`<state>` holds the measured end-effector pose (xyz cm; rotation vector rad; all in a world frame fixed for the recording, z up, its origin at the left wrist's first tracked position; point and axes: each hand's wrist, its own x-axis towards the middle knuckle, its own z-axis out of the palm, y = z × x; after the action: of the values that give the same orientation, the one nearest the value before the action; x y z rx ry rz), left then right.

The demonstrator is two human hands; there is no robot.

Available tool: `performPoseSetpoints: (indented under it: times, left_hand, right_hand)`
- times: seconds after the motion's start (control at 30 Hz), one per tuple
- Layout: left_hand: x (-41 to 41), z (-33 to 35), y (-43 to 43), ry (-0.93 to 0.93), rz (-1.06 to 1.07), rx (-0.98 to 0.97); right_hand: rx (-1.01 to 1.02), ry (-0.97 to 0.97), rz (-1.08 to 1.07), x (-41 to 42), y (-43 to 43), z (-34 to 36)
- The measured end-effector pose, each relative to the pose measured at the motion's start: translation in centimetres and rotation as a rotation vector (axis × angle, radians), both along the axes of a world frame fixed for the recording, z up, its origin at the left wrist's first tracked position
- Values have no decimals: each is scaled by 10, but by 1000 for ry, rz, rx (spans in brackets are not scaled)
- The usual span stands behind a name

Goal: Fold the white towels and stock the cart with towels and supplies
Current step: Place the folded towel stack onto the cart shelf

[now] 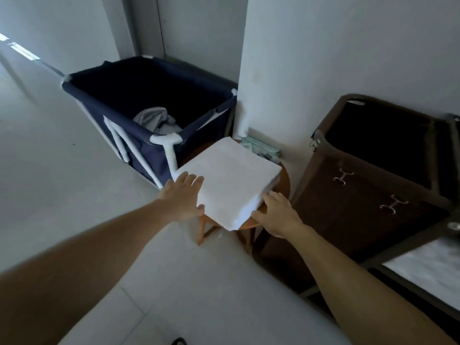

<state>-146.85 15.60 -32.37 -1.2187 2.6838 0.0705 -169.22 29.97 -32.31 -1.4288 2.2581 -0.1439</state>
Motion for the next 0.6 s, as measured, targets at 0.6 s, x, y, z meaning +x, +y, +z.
performPoseSetpoints:
  times: [0.6]
  left_hand:
    - [-133, -86, -253, -132, -67, 243]
  right_hand:
    - [98, -209, -315, -88, -209, -118]
